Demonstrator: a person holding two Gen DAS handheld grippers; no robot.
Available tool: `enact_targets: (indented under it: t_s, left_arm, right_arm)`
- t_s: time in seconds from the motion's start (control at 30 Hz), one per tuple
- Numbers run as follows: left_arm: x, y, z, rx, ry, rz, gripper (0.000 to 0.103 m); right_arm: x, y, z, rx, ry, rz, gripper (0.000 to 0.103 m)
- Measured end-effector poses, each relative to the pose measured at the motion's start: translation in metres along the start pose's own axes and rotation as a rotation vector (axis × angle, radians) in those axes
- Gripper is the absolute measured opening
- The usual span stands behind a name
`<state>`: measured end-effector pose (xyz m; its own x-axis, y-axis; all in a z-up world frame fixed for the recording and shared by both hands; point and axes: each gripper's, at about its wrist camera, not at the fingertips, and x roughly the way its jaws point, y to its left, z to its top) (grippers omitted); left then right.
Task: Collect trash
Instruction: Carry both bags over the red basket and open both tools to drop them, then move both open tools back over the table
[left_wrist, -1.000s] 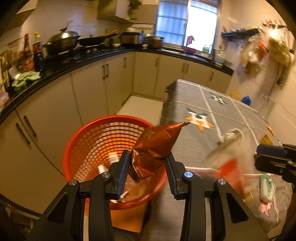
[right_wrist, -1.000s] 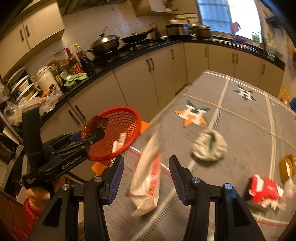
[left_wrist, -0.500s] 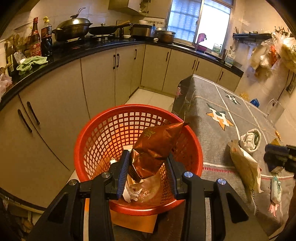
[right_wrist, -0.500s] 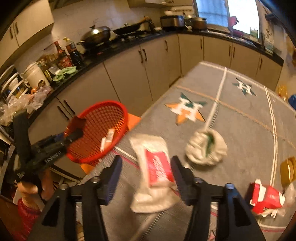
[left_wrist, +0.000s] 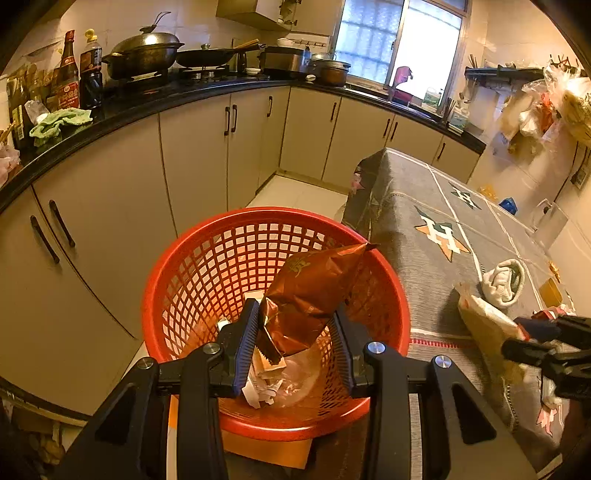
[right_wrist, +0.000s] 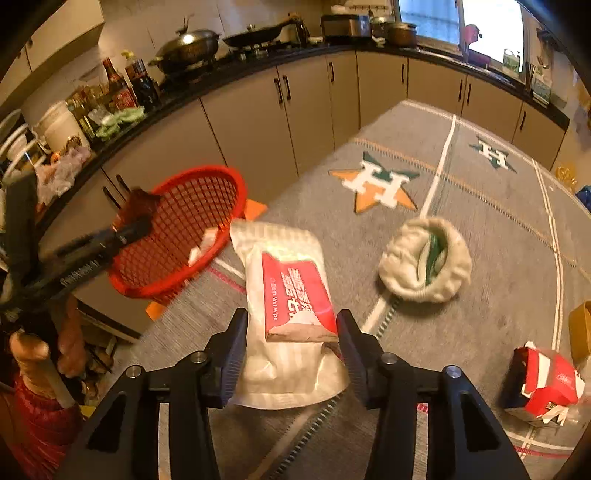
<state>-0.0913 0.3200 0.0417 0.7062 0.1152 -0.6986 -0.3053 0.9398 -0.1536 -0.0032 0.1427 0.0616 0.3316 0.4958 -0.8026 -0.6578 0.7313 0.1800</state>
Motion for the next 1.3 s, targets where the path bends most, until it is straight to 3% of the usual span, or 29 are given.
enact_targets:
  t_s: [0.27, 0.47, 0.53, 0.6, 0.67, 0.77, 1.03, 1.17, 1.3]
  left_arm:
    - [0.002, 0.004, 0.003, -0.002, 0.0, 0.023, 0.037]
    - [0.007, 0.015, 0.006, -0.029, 0.009, 0.054, 0.037]
    - [0.01, 0.019, 0.007, -0.039, 0.018, 0.062, 0.039]
    - [0.012, 0.022, 0.008, -0.048, 0.021, 0.064, 0.049]
    - [0.011, 0.023, 0.008, -0.044, 0.016, 0.063, 0.052]
    - [0.008, 0.021, 0.008, -0.036, 0.008, 0.06, 0.059]
    - [-0.006, 0.001, 0.004, -0.002, -0.02, 0.065, 0.063]
    - [-0.016, -0.013, -0.001, 0.013, -0.037, 0.073, 0.065]
    - [-0.023, -0.029, -0.005, 0.034, -0.047, 0.08, 0.065]
  right_arm:
    - [-0.005, 0.045, 0.039, -0.033, -0.077, 0.132, 0.052]
    - [0.025, 0.073, 0.074, -0.01, -0.077, 0.211, 0.055]
    - [0.033, 0.077, 0.081, 0.002, -0.072, 0.248, 0.057]
    - [0.037, 0.077, 0.084, 0.014, -0.067, 0.244, 0.057]
    - [0.034, 0.075, 0.082, 0.016, -0.07, 0.258, 0.057]
    - [0.023, 0.07, 0.079, 0.011, -0.093, 0.232, 0.057]
    - [-0.016, 0.052, 0.054, -0.006, -0.145, 0.188, 0.062]
    - [-0.034, 0.043, 0.037, -0.018, -0.173, 0.116, 0.072]
    - [-0.052, 0.029, 0.02, -0.004, -0.202, 0.029, 0.072]
